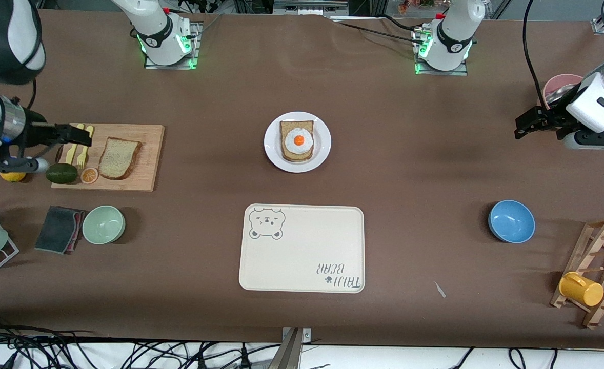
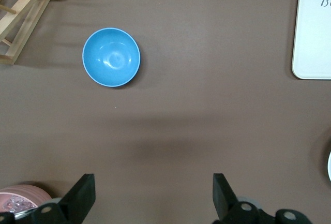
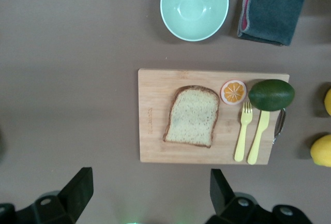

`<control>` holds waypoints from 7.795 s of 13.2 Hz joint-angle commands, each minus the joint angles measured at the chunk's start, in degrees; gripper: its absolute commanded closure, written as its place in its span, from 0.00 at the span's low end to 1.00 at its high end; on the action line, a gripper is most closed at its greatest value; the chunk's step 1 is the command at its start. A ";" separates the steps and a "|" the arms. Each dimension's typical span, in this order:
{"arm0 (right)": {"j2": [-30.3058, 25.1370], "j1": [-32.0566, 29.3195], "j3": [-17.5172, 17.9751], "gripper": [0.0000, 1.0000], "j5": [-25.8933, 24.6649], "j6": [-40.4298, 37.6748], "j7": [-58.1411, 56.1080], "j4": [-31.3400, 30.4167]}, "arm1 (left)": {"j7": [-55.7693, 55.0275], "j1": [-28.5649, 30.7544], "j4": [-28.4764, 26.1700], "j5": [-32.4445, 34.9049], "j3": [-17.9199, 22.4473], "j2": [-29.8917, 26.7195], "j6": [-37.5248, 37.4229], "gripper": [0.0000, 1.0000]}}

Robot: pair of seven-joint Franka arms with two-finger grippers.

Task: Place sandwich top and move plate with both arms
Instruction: 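Reach the right gripper over the bread slice on the cutting board, then lower the right gripper and pinch the bread slice edge, then lift the bread slice and carry it toward the white plate, then lower the bread onto the egg toast and open the right gripper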

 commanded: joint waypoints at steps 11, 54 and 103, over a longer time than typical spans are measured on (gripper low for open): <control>1.16 0.09 0.86 0.08 -14.40 29.58 16.43 -26.38 | 0.74 -0.04 0.28 0.57 -0.48 -0.59 0.45 0.00; 12.05 12.90 0.42 1.00 -5.48 11.44 22.32 -6.12 | 0.39 0.40 1.95 1.27 -1.10 -0.33 -1.74 0.00; 14.62 47.82 -27.68 0.01 9.40 8.10 16.12 11.48 | 12.17 2.77 -1.21 -24.35 -1.71 9.69 -0.25 0.00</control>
